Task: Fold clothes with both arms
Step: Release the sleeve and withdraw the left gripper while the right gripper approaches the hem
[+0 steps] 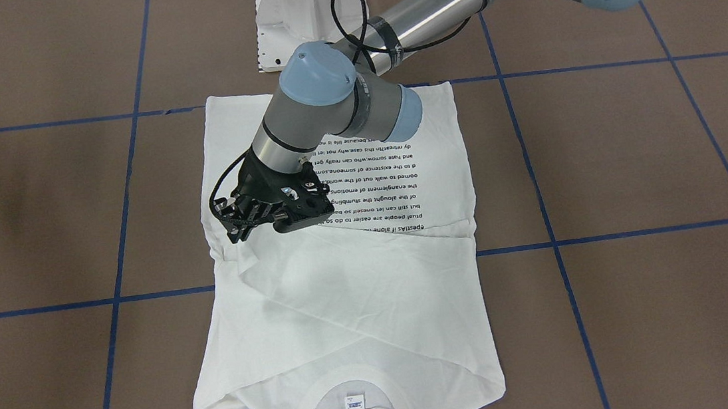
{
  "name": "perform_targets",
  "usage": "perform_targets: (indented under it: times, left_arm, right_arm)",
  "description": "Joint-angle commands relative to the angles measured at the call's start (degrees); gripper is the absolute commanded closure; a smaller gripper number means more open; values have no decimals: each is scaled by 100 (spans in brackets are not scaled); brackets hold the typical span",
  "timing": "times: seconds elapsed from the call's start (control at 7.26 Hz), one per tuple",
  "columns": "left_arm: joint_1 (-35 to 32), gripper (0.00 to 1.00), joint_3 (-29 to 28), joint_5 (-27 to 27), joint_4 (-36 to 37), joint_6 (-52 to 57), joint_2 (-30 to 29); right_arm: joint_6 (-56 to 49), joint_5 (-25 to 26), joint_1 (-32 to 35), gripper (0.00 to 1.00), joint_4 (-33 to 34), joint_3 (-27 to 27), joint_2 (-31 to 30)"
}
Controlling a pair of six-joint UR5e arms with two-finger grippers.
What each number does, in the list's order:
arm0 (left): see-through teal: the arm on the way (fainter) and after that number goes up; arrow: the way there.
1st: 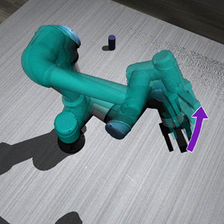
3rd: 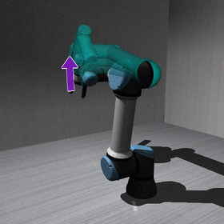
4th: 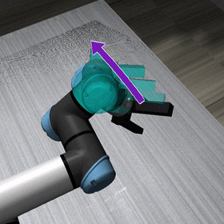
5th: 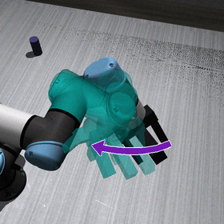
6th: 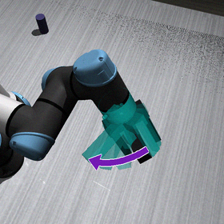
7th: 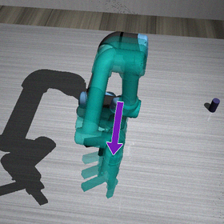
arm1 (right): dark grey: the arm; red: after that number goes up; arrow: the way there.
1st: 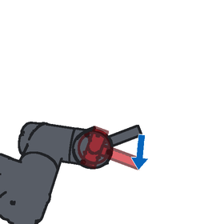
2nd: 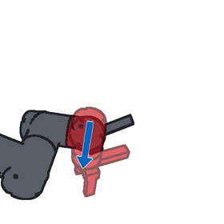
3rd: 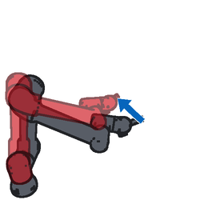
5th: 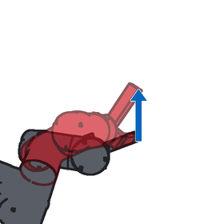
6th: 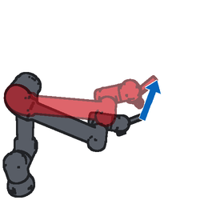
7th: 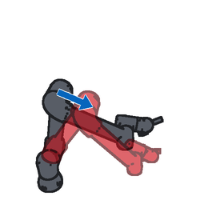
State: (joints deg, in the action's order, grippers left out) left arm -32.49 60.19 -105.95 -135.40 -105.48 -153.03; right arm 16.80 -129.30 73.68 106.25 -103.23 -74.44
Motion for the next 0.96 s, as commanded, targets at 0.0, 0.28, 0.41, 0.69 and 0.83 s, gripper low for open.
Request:
perform_targets:
  times: [0.0,0.28,0.41,0.69,0.83]
  left_arm:
    - [198,0,10,625,-153,44,19]
    - [164,0,176,593,39,483,185]
    - [86,0,699,480,197,841,552]
    - [-300,0,2034,-56,996,1649,1517]
    - [-502,0,2502,-301,1024,2001,2114]
  right_arm:
    - [34,-173,-12,0,-8,-4,104]
    - [199,-428,-38,0,-17,-135,96]
    - [845,-403,-265,0,-312,-371,35]
    - [2529,50,-1123,0,-1976,-662,-499]
    - [3348,202,-1563,0,-2473,-855,-710]
